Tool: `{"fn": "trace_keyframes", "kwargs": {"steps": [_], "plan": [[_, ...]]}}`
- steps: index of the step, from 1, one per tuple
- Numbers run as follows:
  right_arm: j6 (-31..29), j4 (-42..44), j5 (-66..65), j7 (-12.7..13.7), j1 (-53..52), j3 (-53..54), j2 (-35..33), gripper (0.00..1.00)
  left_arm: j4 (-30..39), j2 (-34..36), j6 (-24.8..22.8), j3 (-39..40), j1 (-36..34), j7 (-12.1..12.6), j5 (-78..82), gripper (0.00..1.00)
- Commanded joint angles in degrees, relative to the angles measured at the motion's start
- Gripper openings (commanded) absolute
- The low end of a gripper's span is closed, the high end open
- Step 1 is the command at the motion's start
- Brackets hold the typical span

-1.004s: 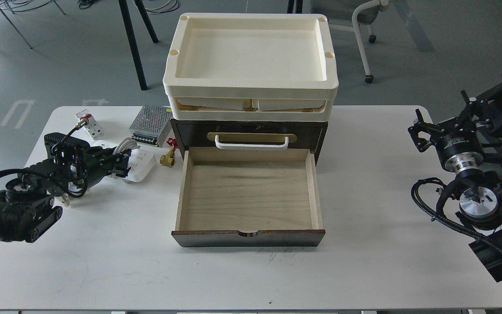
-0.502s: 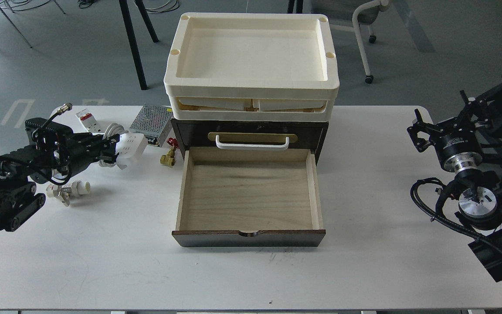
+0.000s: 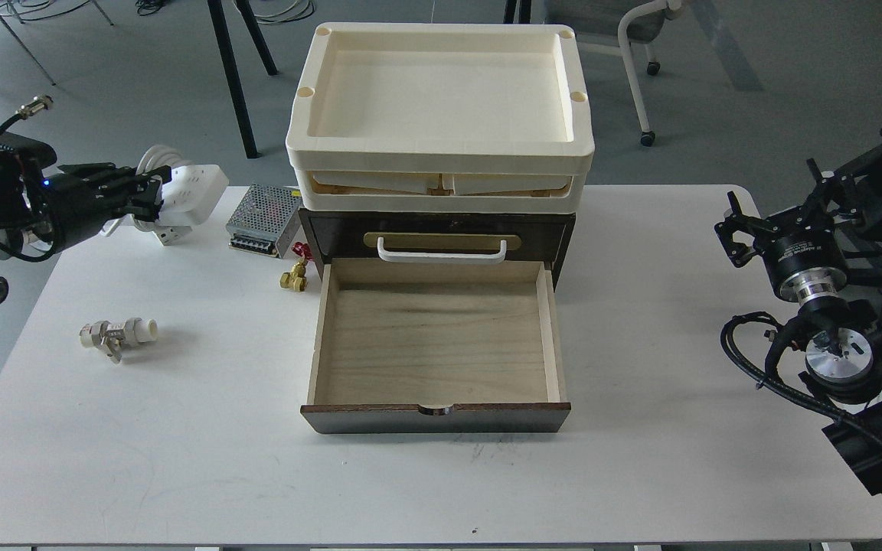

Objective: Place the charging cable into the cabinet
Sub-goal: 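Lift the power strip with cable and carry it over the open drawer, then lower the power strip into the open drawer and open the left gripper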

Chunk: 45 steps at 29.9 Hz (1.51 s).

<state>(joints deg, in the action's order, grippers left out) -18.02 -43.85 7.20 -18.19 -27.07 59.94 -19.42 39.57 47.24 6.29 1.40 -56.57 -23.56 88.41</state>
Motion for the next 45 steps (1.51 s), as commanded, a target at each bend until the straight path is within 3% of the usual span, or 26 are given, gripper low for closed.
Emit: {"fn": "trace_keyframes", "kwargs": {"steps": [1, 5, 7, 11, 13, 16, 21, 26, 30, 37, 40, 45], "plan": [[0.01, 0.08, -0.08, 0.00, 0.00, 0.00, 0.00, 1.00, 0.16, 6.01, -0.40, 0.00, -4.67, -0.87, 0.18, 0.04], [0.01, 0.08, 0.01, 0.00, 0.00, 0.00, 0.00, 1.00, 1.03, 11.10, -1.10, 0.00, -12.31, -2.71, 0.18, 0.04], [0.01, 0.08, -0.08, 0.00, 0.00, 0.00, 0.00, 1.00, 5.15, 14.35, -3.90, 0.27, -17.41, -3.85, 0.18, 0.04], [0.01, 0.08, 0.01, 0.00, -0.08, 0.00, 0.00, 1.00, 21.82, 19.81, -11.64, 0.53, -30.06, -3.25, 0.18, 0.04], [0.01, 0.17, 0.01, 0.00, -0.08, 0.09, 0.00, 1.00, 30.26, 20.96, -13.67, 0.53, -34.11, -1.50, 0.18, 0.04], [0.01, 0.17, -0.08, 0.00, -0.17, 0.09, 0.00, 1.00, 40.21, 21.14, -16.48, 0.62, -37.55, 0.36, 0.18, 0.04], [0.01, 0.17, 0.00, 0.00, -0.17, 0.09, 0.00, 1.00, 53.40, 17.55, -23.16, 1.06, -41.42, 0.62, 0.18, 0.04], [0.09, 0.26, -0.08, 0.00, -0.17, 0.09, 0.00, 1.00, 61.32, 7.97, -24.66, 1.06, -39.68, 5.28, 0.18, 0.04], [0.09, 0.43, 0.00, 0.00, -0.26, 0.09, 0.00, 1.00, 61.60, -2.66, -24.75, 0.97, -32.39, 6.68, 0.18, 0.04], [0.18, 0.35, 0.00, 0.00, -0.35, 0.18, 0.00, 1.00, 61.51, -13.40, -26.51, 0.27, -17.45, 12.66, 0.62, 0.04], [0.18, 0.43, 0.01, 0.00, -0.43, 0.18, 0.00, 1.00, 59.94, -15.33, -26.51, 0.35, -10.77, 15.12, 6.13, 0.04], [0.18, 0.43, 0.01, -0.09, -0.35, 0.18, 0.00, 1.00, 52.21, -18.06, -26.42, 1.06, -6.01, 15.13, 16.86, 0.04]]}}
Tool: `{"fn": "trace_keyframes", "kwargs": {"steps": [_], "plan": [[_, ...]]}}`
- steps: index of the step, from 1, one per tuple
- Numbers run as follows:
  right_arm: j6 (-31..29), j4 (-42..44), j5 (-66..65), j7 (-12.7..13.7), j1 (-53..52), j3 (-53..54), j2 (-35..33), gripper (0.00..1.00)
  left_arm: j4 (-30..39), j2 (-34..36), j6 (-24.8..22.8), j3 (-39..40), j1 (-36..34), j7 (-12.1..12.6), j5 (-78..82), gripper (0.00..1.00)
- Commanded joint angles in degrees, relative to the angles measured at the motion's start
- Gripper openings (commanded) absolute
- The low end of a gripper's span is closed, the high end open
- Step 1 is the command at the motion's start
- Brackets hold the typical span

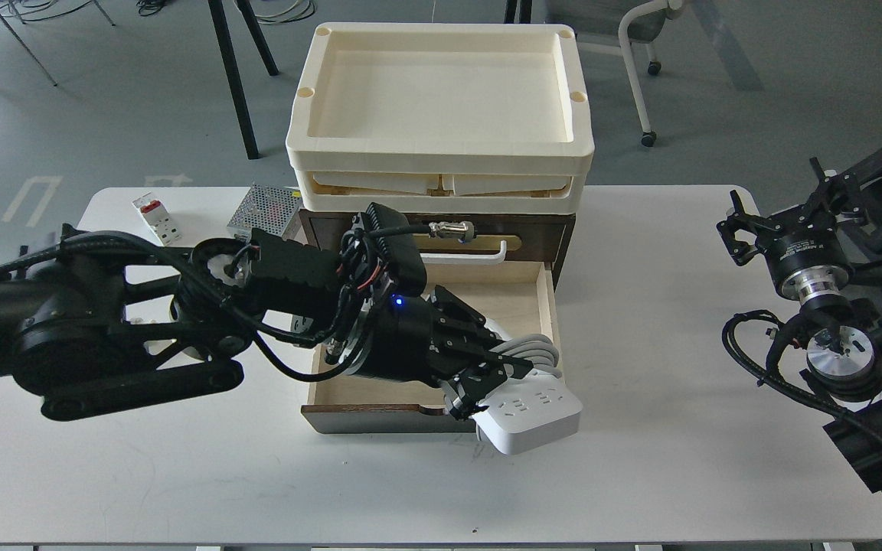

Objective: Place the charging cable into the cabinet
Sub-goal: 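Lower the power strip into the open drawer and open the left gripper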

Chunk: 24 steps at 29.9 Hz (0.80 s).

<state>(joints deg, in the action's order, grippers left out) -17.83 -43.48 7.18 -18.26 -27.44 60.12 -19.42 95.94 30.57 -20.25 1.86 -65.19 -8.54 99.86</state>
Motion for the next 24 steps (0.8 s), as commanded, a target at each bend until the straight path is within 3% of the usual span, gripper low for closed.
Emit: {"fn": "trace_keyframes", "kwargs": {"steps": [1, 12, 24], "plan": [[-0.01, 0.07, -0.06, 0.07, 0.02, 0.00, 0.00, 1.00, -5.66, -1.65, 0.38, 0.77, 3.13, 0.10, 6.91, 0.05], [-0.01, 0.07, -0.06, 0.07, -0.07, 0.08, 0.00, 1.00, -15.69, -3.67, 0.38, 2.71, 6.03, -0.87, 8.51, 0.06], [0.08, -0.02, -0.06, -0.02, -0.07, -0.09, 0.00, 1.00, -26.33, -9.38, 0.56, 2.71, 7.36, 0.27, 9.30, 0.07]]}}
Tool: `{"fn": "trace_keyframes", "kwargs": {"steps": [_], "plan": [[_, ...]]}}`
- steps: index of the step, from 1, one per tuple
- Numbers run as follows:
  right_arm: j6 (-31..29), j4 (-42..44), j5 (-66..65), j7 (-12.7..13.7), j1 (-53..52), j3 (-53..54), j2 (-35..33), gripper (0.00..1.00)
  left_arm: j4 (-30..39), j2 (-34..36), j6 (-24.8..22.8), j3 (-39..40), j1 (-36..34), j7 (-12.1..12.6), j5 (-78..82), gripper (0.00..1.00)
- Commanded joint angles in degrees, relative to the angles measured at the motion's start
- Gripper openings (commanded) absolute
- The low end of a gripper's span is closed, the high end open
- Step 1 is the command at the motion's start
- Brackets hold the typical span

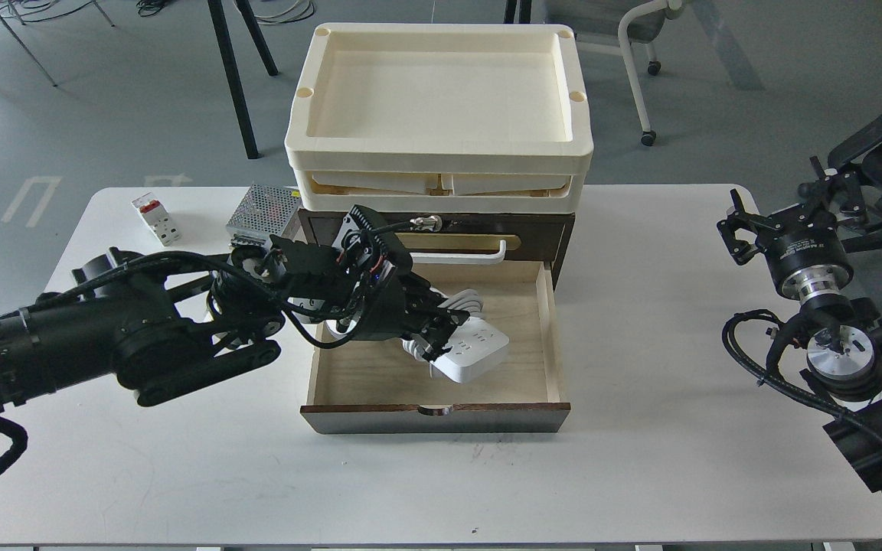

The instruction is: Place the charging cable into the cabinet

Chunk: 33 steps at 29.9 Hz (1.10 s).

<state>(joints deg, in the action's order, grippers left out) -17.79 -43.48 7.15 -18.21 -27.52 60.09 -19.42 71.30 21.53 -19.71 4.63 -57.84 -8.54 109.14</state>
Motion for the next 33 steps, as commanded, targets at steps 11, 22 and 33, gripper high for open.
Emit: {"fn": "trace_keyframes", "kwargs": {"steps": [11, 22, 33], "plan": [[-0.05, -0.03, 0.05, 0.02, 0.01, -0.06, 0.00, 1.00, -3.80, -1.67, 0.29, 0.03, 1.24, 0.45, 1.07, 0.49], [-0.05, -0.03, 0.05, 0.02, 0.01, -0.06, 0.00, 1.00, 2.07, -0.70, 4.94, 7.22, 2.56, -0.86, -0.59, 0.84], [-0.05, -0.03, 0.05, 0.02, 0.10, -0.06, 0.00, 1.00, 7.71, -2.45, 5.12, 31.11, 4.23, -16.08, -34.48, 0.94]]}}
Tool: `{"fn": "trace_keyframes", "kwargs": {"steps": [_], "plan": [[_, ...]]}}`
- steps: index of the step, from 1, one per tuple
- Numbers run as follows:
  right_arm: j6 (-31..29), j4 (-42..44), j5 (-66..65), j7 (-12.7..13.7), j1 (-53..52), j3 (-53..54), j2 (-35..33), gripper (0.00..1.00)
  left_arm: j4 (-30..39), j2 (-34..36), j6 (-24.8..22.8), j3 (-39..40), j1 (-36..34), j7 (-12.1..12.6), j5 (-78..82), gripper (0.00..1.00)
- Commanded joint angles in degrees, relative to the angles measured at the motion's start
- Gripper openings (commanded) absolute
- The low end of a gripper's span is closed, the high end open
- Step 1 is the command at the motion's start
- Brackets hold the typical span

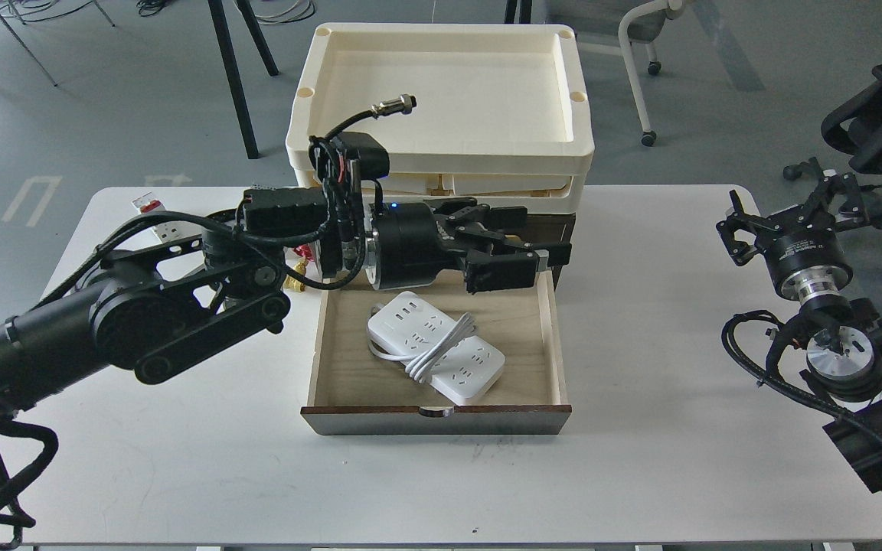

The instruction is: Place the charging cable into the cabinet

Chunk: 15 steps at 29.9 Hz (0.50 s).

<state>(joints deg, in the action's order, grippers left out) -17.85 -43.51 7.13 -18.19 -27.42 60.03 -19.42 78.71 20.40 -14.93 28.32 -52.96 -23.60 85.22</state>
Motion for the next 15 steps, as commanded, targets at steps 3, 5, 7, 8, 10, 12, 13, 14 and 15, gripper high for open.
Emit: {"fn": "trace_keyframes", "kwargs": {"steps": [3, 5, 7, 8, 10, 12, 13, 14, 15], "plan": [[-0.08, 0.01, -0.01, 0.00, 0.09, 0.00, 0.00, 1.00, -0.40, -2.65, 0.34, 18.32, -1.10, 6.08, -25.31, 0.94], [-0.08, 0.01, -0.01, 0.00, 0.09, -0.08, 0.00, 1.00, -1.71, -2.21, 0.25, 23.42, -0.92, 10.66, -34.37, 0.94], [0.00, 0.01, -0.01, 0.00, 0.09, -0.08, 0.00, 1.00, -3.90, -1.07, 0.25, 26.42, -0.48, 12.61, -42.73, 0.94], [0.00, 0.01, 0.08, 0.00, 0.00, -0.08, 0.00, 1.00, -5.31, 0.15, 0.25, 27.31, -0.13, 12.79, -46.59, 0.95], [0.00, 0.01, -0.01, 0.00, 0.00, -0.08, 0.00, 1.00, -8.29, 2.96, 0.16, 28.45, 0.66, 12.97, -53.98, 0.97], [0.00, 0.01, -0.01, 0.00, 0.00, -0.08, 0.00, 1.00, -13.20, 5.34, -0.54, 28.90, 1.80, 13.05, -61.88, 0.98], [0.00, 0.01, 0.08, 0.00, -0.09, -0.08, 0.00, 1.00, -16.19, 6.31, -0.72, 28.90, 1.89, 13.05, -65.58, 0.99], [0.00, 0.01, 0.08, 0.00, -0.09, 0.00, 0.00, 1.00, -20.22, 7.19, -1.24, 28.81, 1.98, 13.14, -69.45, 0.99], [0.00, 0.01, 0.08, 0.00, -0.09, 0.00, 0.00, 1.00, -23.92, 7.54, -1.86, 28.64, 2.07, 13.06, -71.83, 0.99]]}}
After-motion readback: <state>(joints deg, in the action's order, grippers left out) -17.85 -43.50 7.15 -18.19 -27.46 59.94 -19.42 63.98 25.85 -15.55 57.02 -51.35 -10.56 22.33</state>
